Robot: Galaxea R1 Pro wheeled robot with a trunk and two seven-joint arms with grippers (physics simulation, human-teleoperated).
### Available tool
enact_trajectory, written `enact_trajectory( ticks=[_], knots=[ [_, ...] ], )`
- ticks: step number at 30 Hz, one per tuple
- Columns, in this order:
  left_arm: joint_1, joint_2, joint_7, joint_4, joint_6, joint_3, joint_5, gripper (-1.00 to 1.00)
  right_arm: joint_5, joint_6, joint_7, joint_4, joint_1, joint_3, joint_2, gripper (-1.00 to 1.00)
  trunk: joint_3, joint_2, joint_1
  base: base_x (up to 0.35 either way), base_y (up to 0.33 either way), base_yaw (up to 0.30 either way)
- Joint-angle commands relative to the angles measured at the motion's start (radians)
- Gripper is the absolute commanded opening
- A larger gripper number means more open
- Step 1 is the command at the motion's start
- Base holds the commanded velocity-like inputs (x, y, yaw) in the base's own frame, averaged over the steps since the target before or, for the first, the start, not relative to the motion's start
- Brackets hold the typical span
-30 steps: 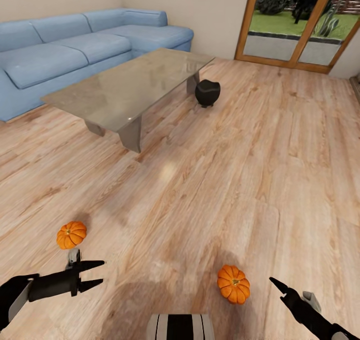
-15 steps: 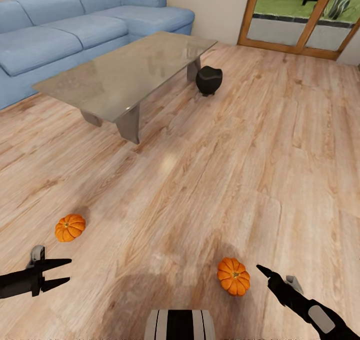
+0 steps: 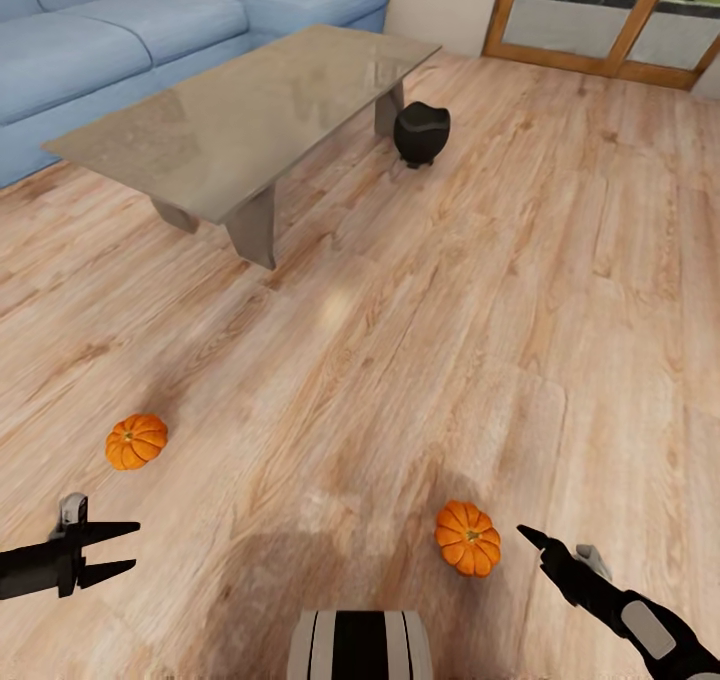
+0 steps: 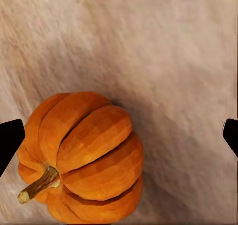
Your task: Place each of the two pumpkins and all three candles from the living room inside a cabinet in the living room (use any cabinet), then make sure every cabinet is closed, and position the cauldron so it is next to a table in the living room.
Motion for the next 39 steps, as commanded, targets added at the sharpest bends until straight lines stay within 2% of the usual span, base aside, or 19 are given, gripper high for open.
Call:
enact_trajectory(
  ticks=[1,4,10,17,20,21,24,27,34,36,39],
  knots=[
    [0.0,0.0,0.0,0.0,0.0,0.0,0.0,1.0,0.002,0.003,0.0,-0.002,0.0,0.001,-0.001,1.0,-0.004,0.0,0.0,0.0,0.0,0.0],
    [0.0,0.0,0.0,0.0,0.0,0.0,0.0,1.0,0.004,0.007,0.004,-0.004,0.0,0.004,-0.002,1.0,-0.016,-0.001,0.002,0.0,0.0,0.0],
    [0.0,0.0,0.0,0.0,0.0,0.0,0.001,1.0,0.016,0.001,0.123,-0.007,0.0,0.012,-0.002,1.0,-0.019,-0.001,0.002,0.0,0.0,0.0],
    [0.0,0.002,0.0,0.0,0.0,0.0,0.001,1.0,0.06,-0.001,0.143,-0.007,0.0,0.018,-0.002,1.0,-0.019,-0.001,0.002,0.0,0.0,0.0],
    [0.0,0.002,0.0,0.0,0.0,0.0,0.001,1.0,0.093,-0.001,0.144,-0.007,0.0,0.019,-0.007,1.0,-0.019,-0.001,0.002,0.0,0.0,0.0],
    [0.0,0.002,0.0,0.0,0.0,0.0,0.001,1.0,0.12,0.0,0.145,-0.007,0.0,0.019,-0.012,1.0,-0.019,-0.001,0.002,0.0,0.0,0.0],
    [0.0,0.002,-0.001,0.0,0.0,0.0,0.001,1.0,0.16,0.0,0.161,-0.007,0.0,0.018,-0.016,1.0,-0.023,-0.001,0.003,0.0,0.0,0.0],
    [0.0,0.007,-0.001,0.0,0.0,0.0,0.001,1.0,0.173,0.0,0.184,-0.007,0.0,0.018,-0.018,1.0,-0.035,-0.002,0.004,0.0,0.0,0.0],
    [0.0,0.011,-0.001,0.0,0.0,0.0,0.001,1.0,0.181,0.0,0.198,-0.007,0.0,0.019,-0.021,1.0,-0.035,-0.002,0.004,0.0,0.0,0.0],
    [0.0,0.011,-0.001,0.0,0.0,0.0,0.001,1.0,0.202,0.0,0.2,-0.008,0.0,0.02,-0.021,1.0,-0.035,-0.002,0.004,0.0,0.0,0.0],
    [0.0,0.011,-0.001,0.0,0.0,0.0,0.001,1.0,0.258,0.0,0.202,-0.008,0.0,0.019,-0.02,1.0,-0.043,-0.003,0.005,0.0,0.0,0.0]
  ],
)
